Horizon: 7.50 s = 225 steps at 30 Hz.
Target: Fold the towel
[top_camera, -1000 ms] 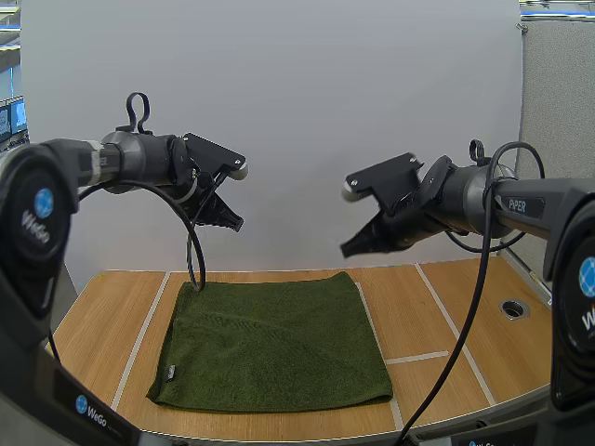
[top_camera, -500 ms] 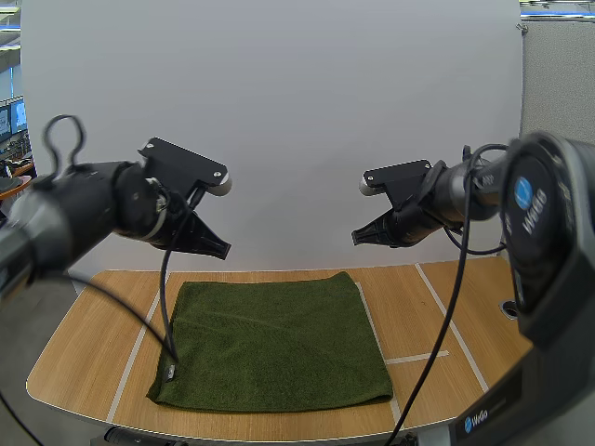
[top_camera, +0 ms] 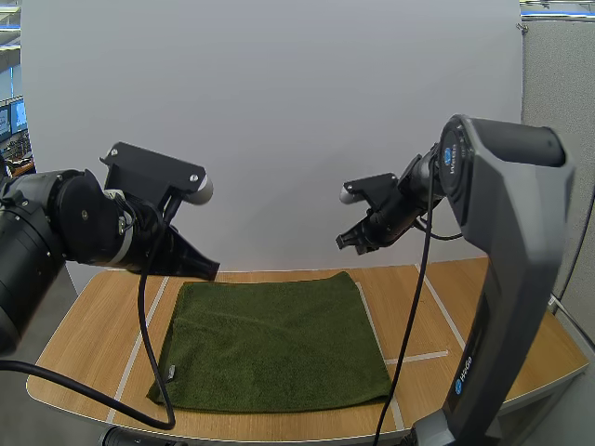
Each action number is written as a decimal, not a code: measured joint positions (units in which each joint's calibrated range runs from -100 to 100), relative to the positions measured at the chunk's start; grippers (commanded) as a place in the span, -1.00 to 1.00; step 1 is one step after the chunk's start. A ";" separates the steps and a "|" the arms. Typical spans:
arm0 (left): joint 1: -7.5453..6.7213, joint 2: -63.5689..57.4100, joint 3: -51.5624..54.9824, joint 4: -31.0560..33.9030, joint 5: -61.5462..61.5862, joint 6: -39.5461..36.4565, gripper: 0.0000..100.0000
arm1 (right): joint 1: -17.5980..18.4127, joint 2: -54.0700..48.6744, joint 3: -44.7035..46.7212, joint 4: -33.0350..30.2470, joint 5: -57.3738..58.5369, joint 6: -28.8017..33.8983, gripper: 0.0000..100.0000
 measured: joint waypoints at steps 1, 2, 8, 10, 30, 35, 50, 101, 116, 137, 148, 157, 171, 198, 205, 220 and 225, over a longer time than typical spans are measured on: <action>0.16 0.00 0.00 0.00 2.21 -0.10 -1.00 | 0.00 1.48 -0.53 0.28 0.00 -1.02 0.05; 0.44 -0.14 0.00 0.00 3.15 -0.10 -1.00 | 0.00 2.54 -1.11 0.80 0.30 -3.29 0.05; 0.79 -1.74 0.00 0.32 5.12 -0.20 -1.00 | 0.00 5.11 -1.73 2.52 0.30 -7.70 0.05; 0.79 -3.49 0.00 -0.10 7.44 -0.20 -1.00 | 0.00 8.39 -1.88 5.42 -1.02 -12.59 0.05; 0.79 -14.04 0.00 -1.55 8.43 -0.20 -1.00 | 0.07 21.57 -14.41 14.32 2.39 -18.90 0.05; 0.79 -14.04 0.00 -1.55 8.43 -0.20 -1.00 | 0.23 21.97 -14.41 14.35 3.47 -18.90 0.05; 1.31 -14.04 0.00 -1.72 8.43 -0.20 -1.00 | 0.29 26.22 -15.20 15.18 0.33 -18.90 -0.56; 2.05 -17.66 0.00 -4.12 8.91 -0.20 -1.00 | 0.00 18.30 -15.32 16.49 33.00 -17.86 -1.00; 2.05 -31.64 0.13 -3.54 16.95 -0.20 -1.00 | 13.87 13.73 -15.32 18.10 26.12 -13.35 -1.00; 2.60 -35.06 0.13 2.75 21.56 -0.20 -1.00 | 23.24 13.73 -15.32 18.55 -0.28 -12.75 -1.00; 3.37 -35.06 0.13 2.75 24.76 -0.20 -1.00 | 23.61 13.73 -24.16 14.99 8.12 -5.75 -1.00; 3.37 -35.06 0.13 2.75 24.89 -0.20 -1.00 | 23.61 13.73 -28.70 12.97 13.59 -2.10 -1.00; 3.37 -27.33 15.35 2.75 30.25 9.55 -1.00 | 23.61 13.73 -29.10 9.66 14.87 -0.94 -1.00; 5.35 22.23 7.98 1.00 17.38 22.02 -1.00 | 23.61 15.10 -29.22 7.82 14.87 -0.94 -1.00; 17.20 23.25 11.15 -11.62 12.18 39.18 -1.00 | 23.61 15.10 -29.22 6.22 14.87 0.11 -1.00; 24.55 35.03 15.11 -22.13 7.09 56.61 -1.00 | 23.61 15.10 -29.22 6.11 14.87 0.11 -1.00; 24.55 37.18 15.56 -22.24 1.56 57.15 -1.00 | 23.61 15.10 -29.22 6.11 14.87 0.11 -1.00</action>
